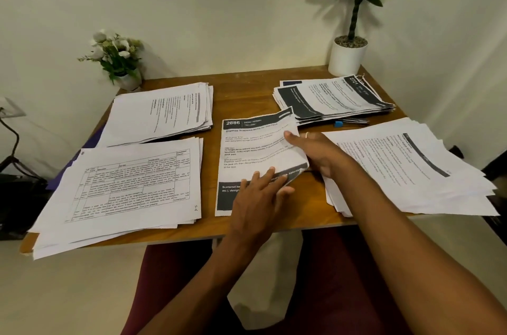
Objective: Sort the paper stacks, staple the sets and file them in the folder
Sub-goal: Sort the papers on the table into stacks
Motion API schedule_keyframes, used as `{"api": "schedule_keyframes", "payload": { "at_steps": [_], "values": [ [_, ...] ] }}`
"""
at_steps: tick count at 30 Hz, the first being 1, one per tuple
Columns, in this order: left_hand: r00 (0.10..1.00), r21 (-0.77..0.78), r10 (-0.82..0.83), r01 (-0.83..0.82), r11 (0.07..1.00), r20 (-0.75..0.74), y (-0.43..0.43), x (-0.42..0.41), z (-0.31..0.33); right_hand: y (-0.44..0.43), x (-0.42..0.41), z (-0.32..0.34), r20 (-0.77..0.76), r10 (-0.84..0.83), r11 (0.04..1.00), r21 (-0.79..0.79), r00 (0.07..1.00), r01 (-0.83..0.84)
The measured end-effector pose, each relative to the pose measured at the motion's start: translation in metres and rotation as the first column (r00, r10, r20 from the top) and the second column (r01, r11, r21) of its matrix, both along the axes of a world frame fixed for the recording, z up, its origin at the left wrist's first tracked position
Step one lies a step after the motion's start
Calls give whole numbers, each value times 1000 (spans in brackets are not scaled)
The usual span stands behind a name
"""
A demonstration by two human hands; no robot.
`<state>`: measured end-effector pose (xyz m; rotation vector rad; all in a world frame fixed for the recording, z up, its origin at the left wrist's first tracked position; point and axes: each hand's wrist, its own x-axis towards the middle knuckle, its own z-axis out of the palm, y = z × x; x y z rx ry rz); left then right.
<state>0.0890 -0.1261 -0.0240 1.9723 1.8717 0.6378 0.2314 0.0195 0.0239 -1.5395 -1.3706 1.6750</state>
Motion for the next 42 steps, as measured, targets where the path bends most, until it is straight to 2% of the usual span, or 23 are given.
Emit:
{"api": "schedule_keyframes", "payload": {
  "at_steps": [2,4,9,11,14,16,19,24,30,32,35,37,42],
  "values": [
    [999,90,9,-13,996,46,-8,0,0,0,3,1,55,63,997,47,996,-66],
    [984,180,65,-95,979,167,-12,-4,2,1,7,5,83,98,993,63,992,-104],
    [925,378,186,-310,872,331,-4,-26,8,-4,25,27,82,147,986,66,986,-152],
    [914,452,158,-328,829,372,-3,-30,14,-1,32,31,-7,54,993,109,999,-53],
    [929,505,119,-294,811,350,-5,-27,18,15,38,33,-177,-227,961,118,958,249],
    [928,484,98,-275,831,360,-4,-20,14,27,42,32,-245,-411,899,53,878,435],
    [940,426,84,-229,875,332,0,-9,2,44,46,22,-314,-532,832,-21,786,555],
    [963,275,48,-123,954,265,5,1,-19,53,44,13,-357,-550,817,-46,755,574],
    [981,217,14,-57,974,195,12,0,-30,53,40,4,-459,-503,837,-50,732,544],
    [983,202,6,-43,978,182,13,0,-31,51,40,3,-423,-498,840,-19,757,542],
    [979,174,12,-48,984,204,13,-1,-31,49,44,3,-246,-519,842,21,819,539],
    [975,170,23,-62,984,219,12,-1,-32,50,47,3,-176,-531,842,1,829,539],
    [975,170,38,-77,982,220,12,-2,-33,50,45,10,-153,-557,829,-62,816,555]
  ]
}}
